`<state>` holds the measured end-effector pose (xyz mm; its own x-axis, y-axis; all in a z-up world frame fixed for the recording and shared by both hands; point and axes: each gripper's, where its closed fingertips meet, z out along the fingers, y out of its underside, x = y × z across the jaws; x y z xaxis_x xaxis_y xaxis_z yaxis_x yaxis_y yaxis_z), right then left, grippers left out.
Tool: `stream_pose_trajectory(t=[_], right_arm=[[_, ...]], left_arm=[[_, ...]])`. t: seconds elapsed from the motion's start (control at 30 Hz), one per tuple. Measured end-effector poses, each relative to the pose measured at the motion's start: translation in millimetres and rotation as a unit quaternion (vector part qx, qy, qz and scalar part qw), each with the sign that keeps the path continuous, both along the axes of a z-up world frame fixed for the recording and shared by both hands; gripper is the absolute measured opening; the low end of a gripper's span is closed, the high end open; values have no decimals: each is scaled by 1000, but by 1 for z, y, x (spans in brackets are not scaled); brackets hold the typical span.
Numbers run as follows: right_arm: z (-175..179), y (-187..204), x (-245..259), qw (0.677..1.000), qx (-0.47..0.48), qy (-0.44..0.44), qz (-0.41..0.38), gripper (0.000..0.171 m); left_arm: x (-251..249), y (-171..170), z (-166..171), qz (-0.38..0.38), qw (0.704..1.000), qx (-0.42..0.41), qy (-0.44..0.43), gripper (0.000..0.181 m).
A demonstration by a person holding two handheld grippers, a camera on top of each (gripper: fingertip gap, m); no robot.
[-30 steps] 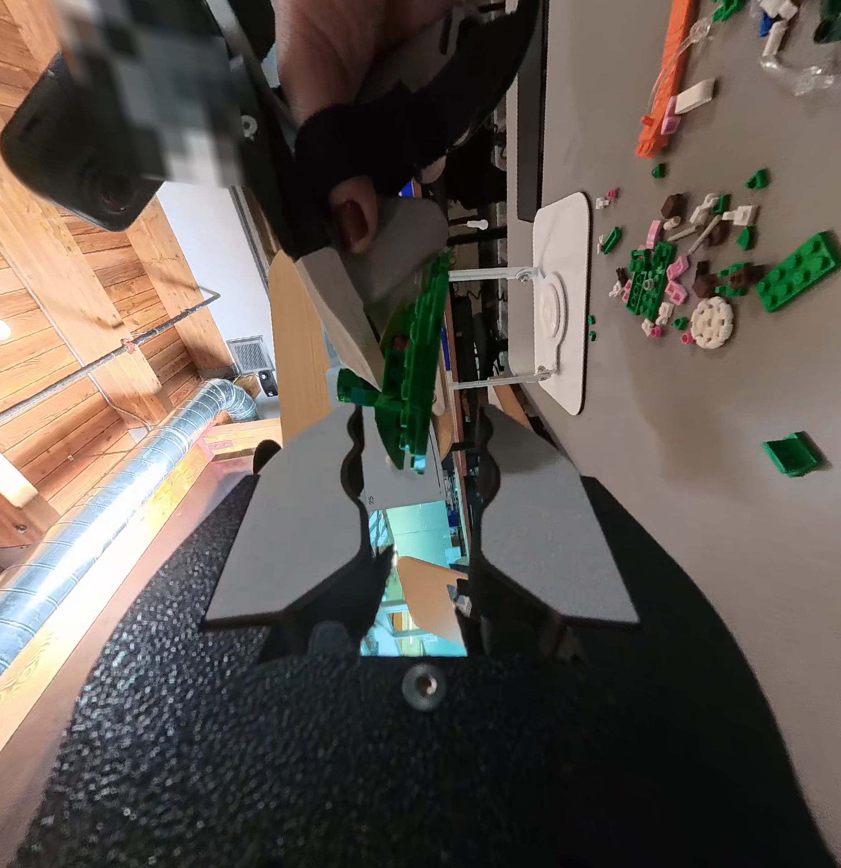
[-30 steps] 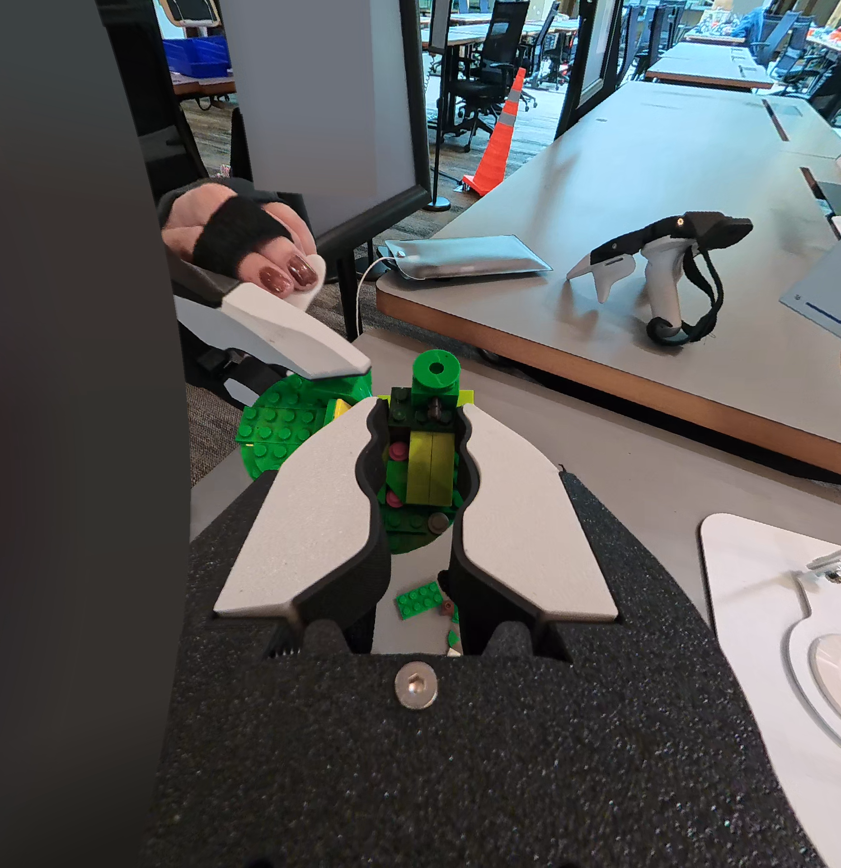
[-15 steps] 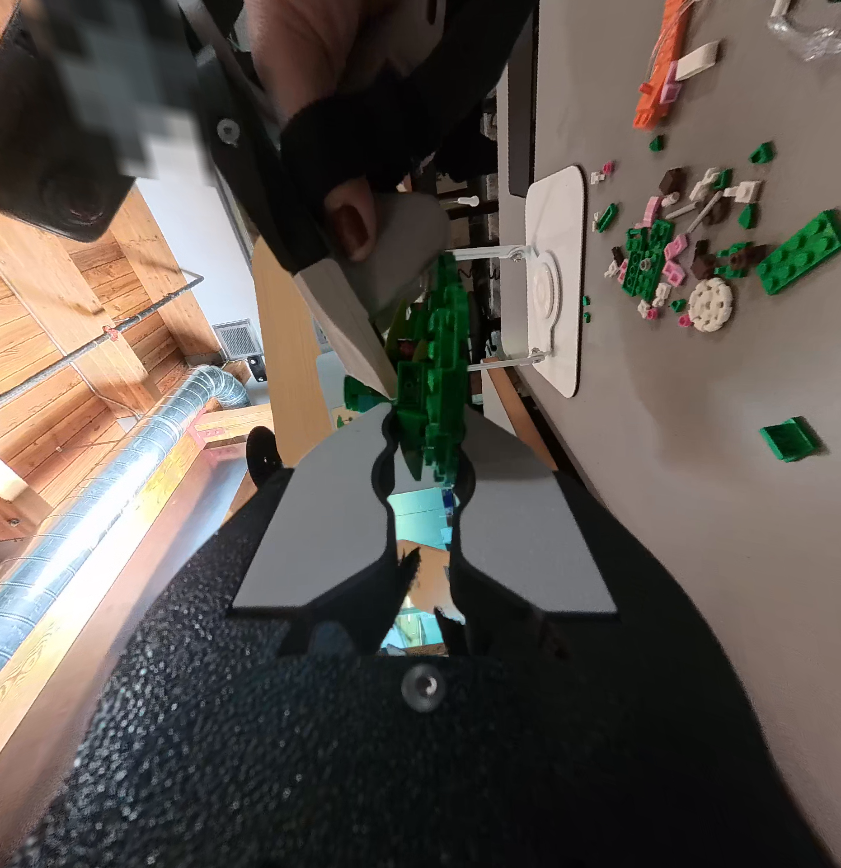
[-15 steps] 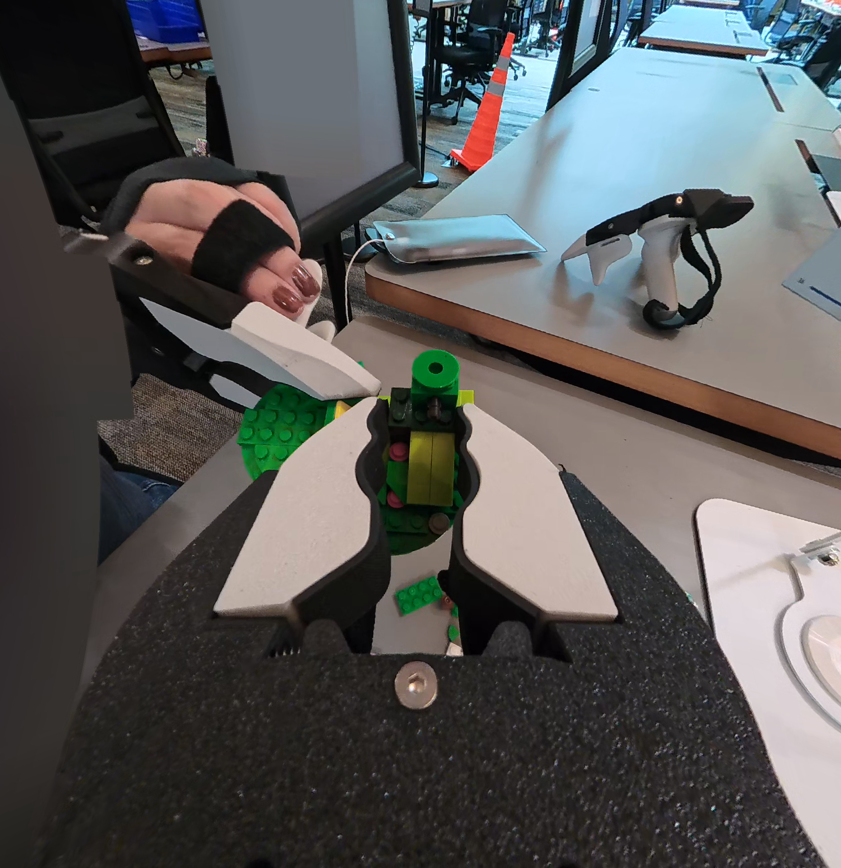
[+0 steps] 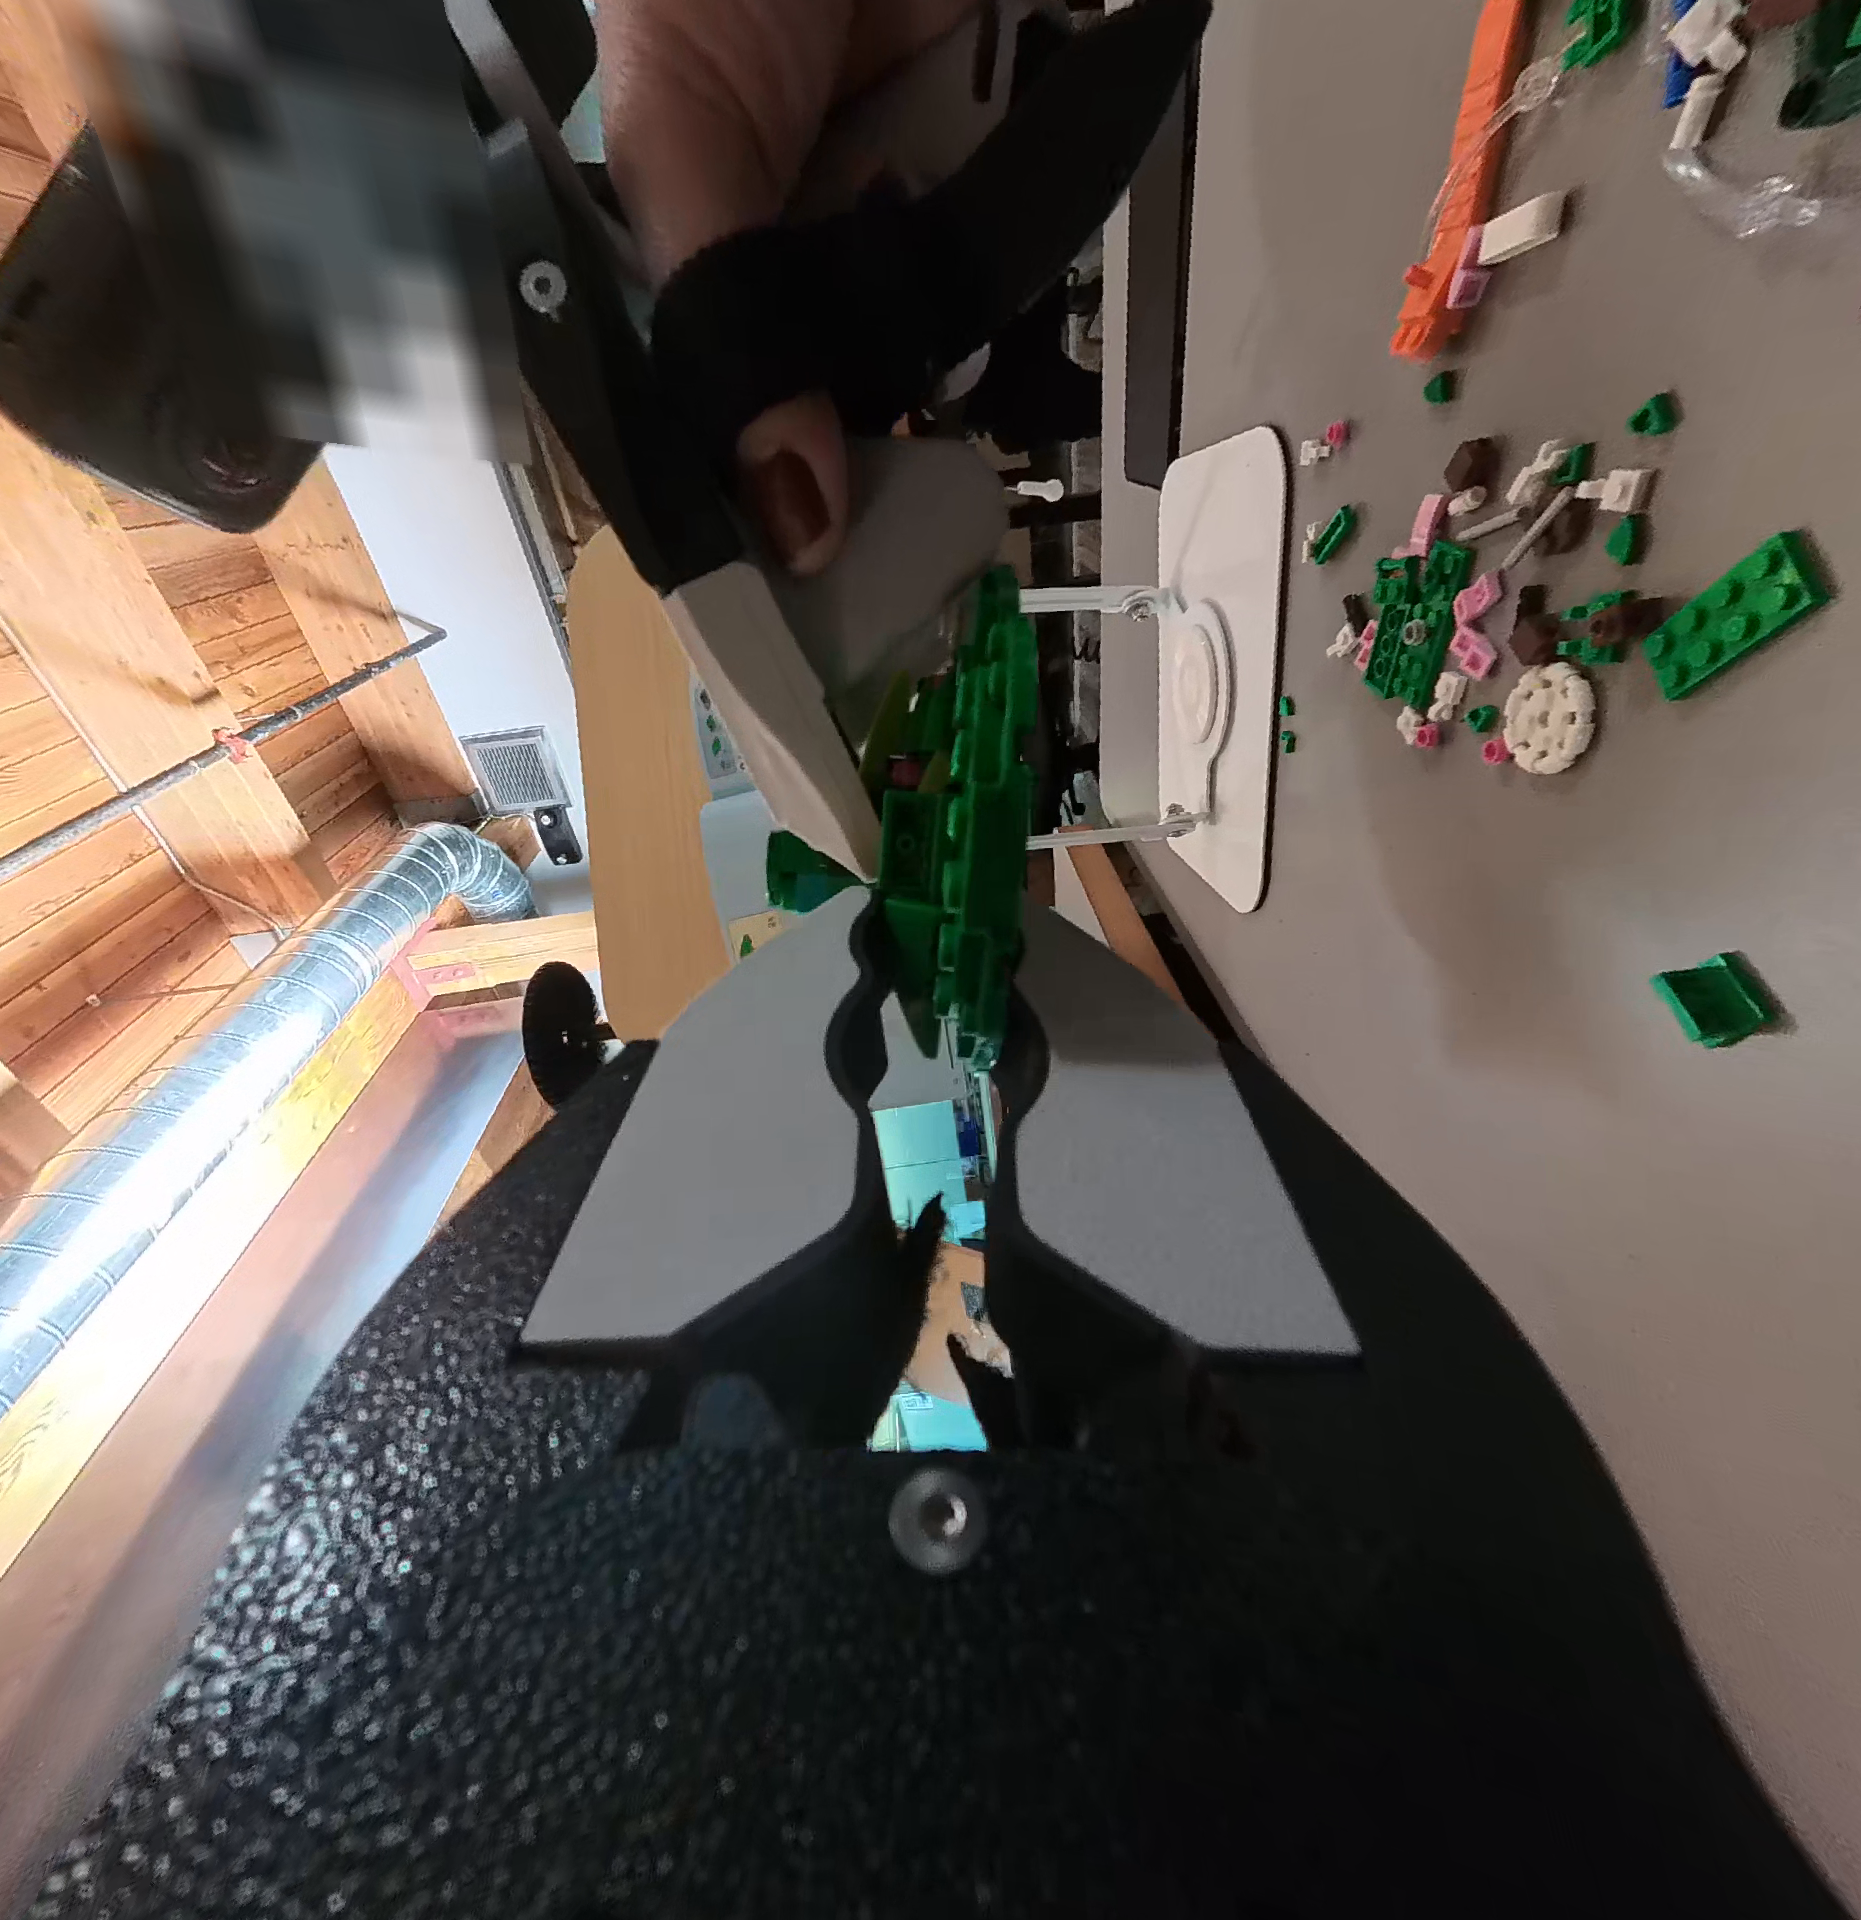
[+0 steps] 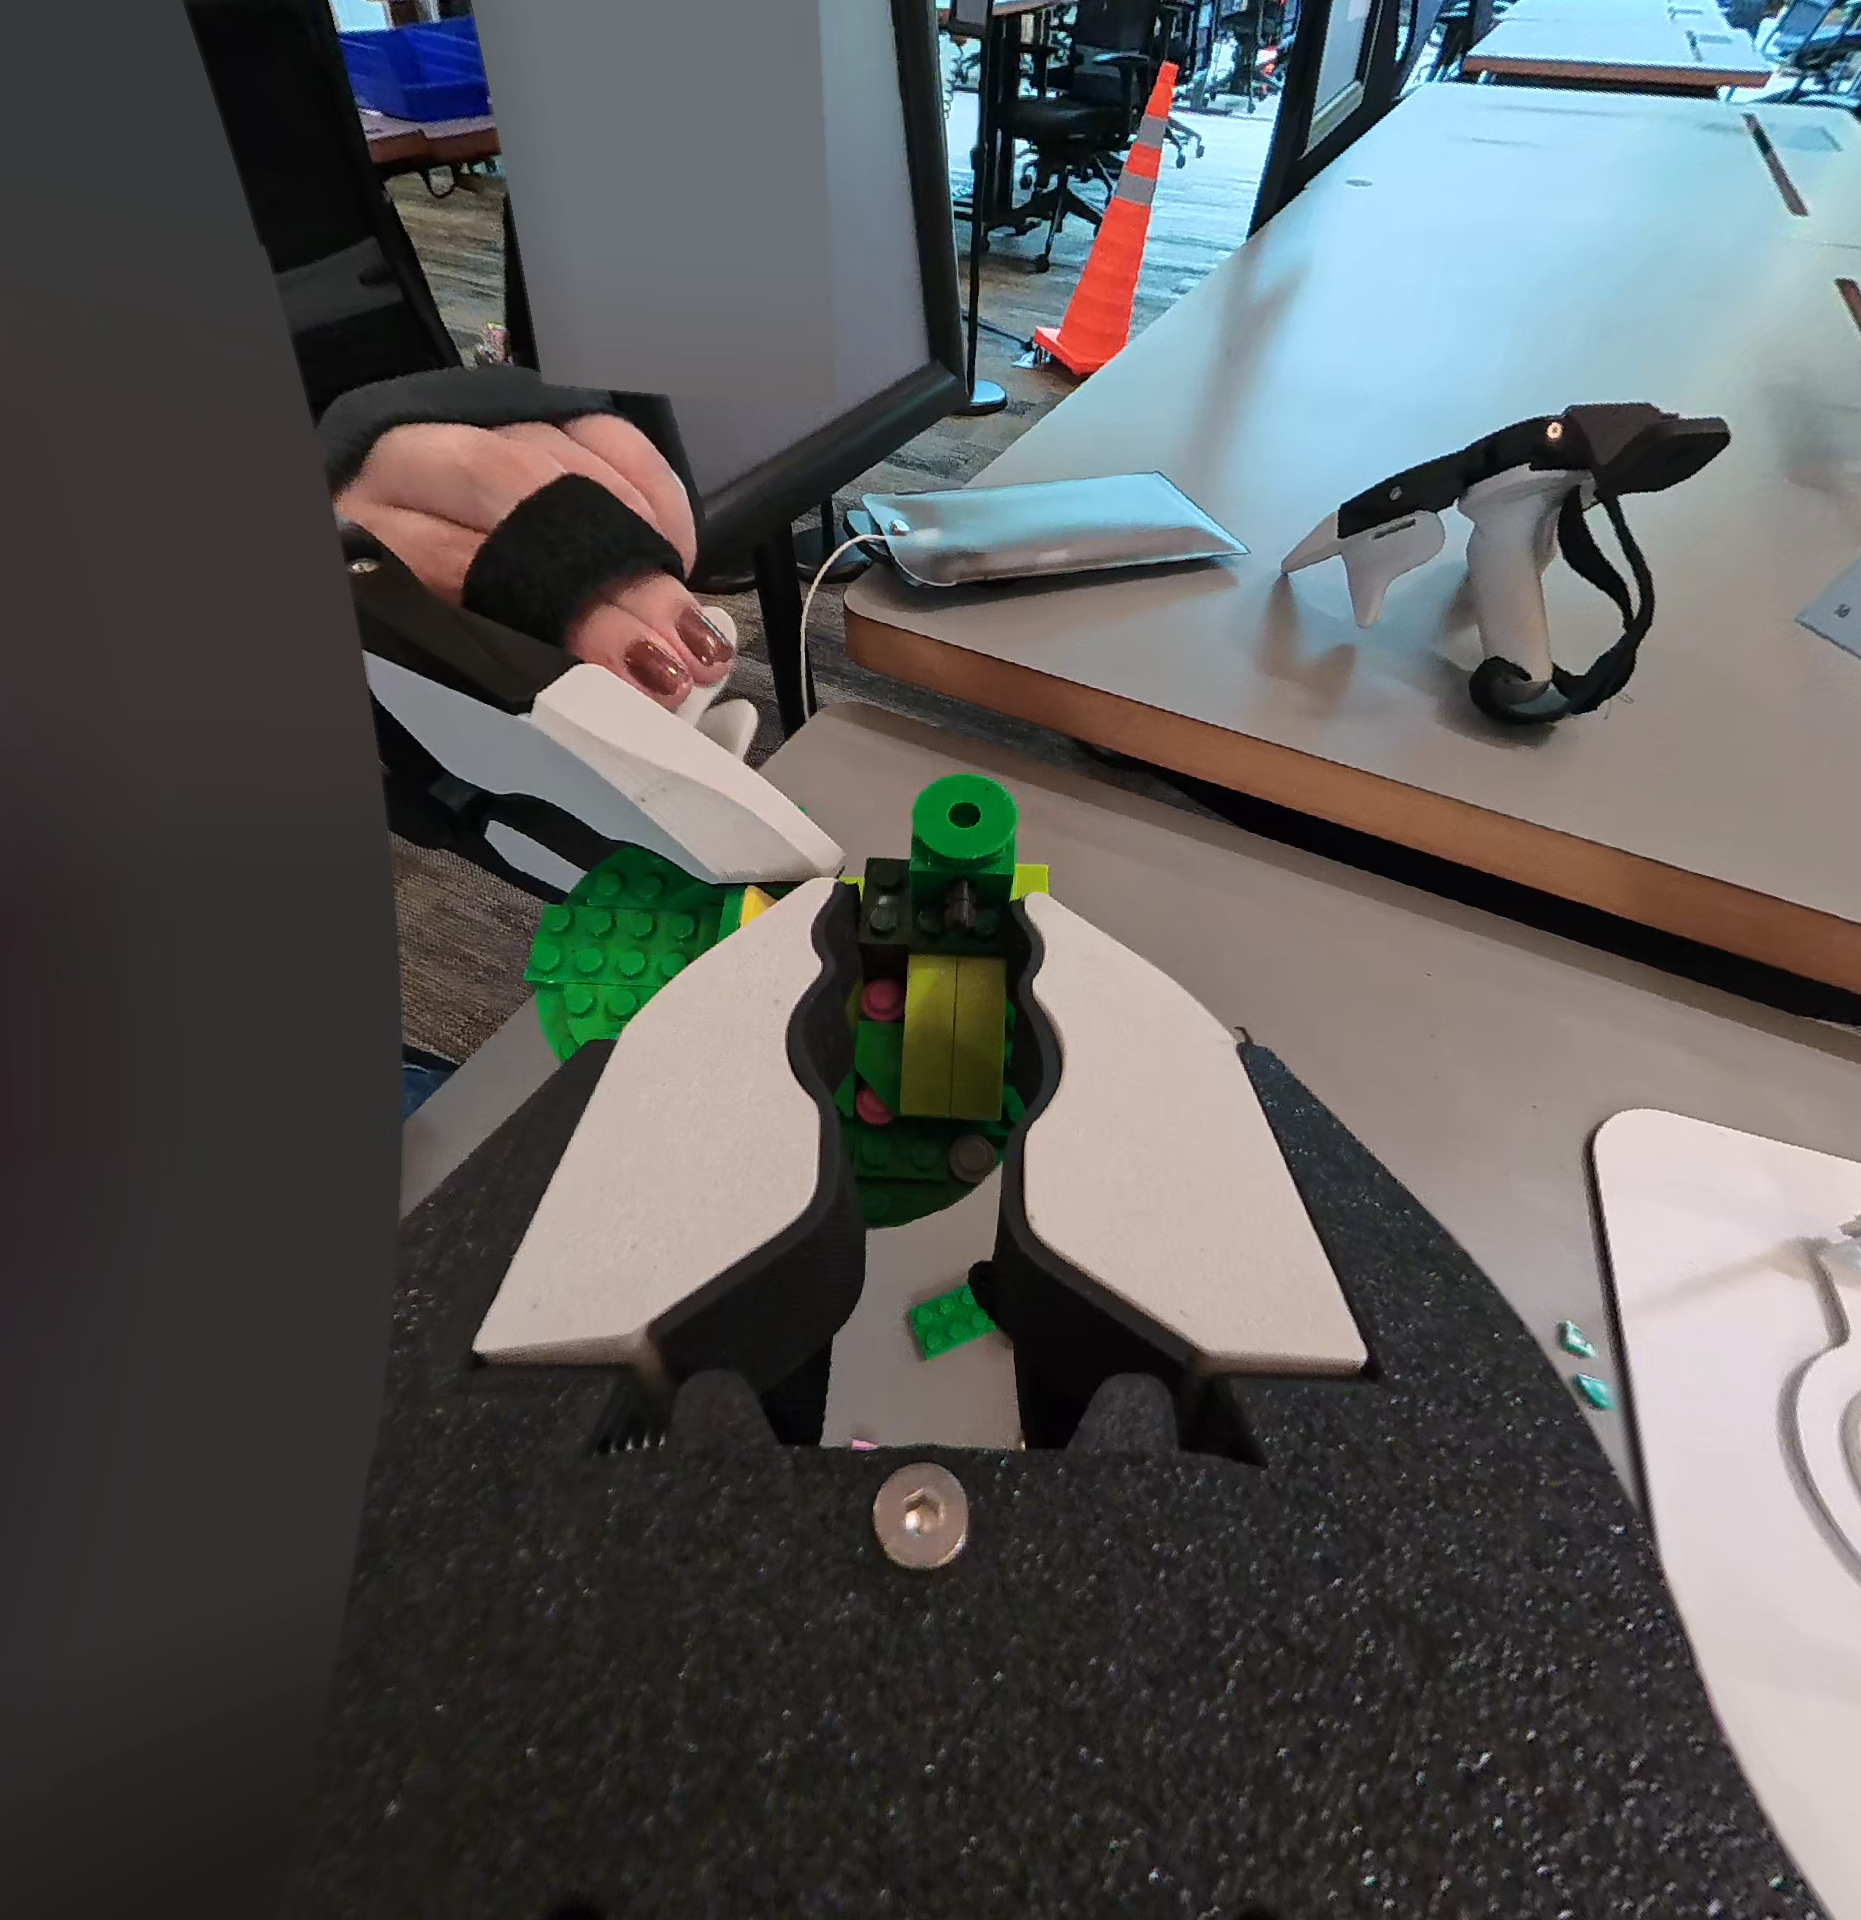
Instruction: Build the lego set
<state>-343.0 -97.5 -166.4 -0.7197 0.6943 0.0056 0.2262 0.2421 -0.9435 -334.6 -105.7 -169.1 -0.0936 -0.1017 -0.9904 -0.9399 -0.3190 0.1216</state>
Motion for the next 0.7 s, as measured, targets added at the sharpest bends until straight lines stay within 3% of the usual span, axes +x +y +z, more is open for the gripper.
stream_pose_trajectory(t=[0.3,0.53,0.7], right_arm=[[-4,1,-4,1000,-16,-15,-3,26],[3,5,-5,999,-37,-10,-18,26],[6,4,-4,999,-46,-9,-12,26]], left_arm=[[-5,0,-3,12,1000,-23,-2,16],[-6,3,5,9,998,38,-46,18],[-6,1,17,-2,995,61,-76,36]])
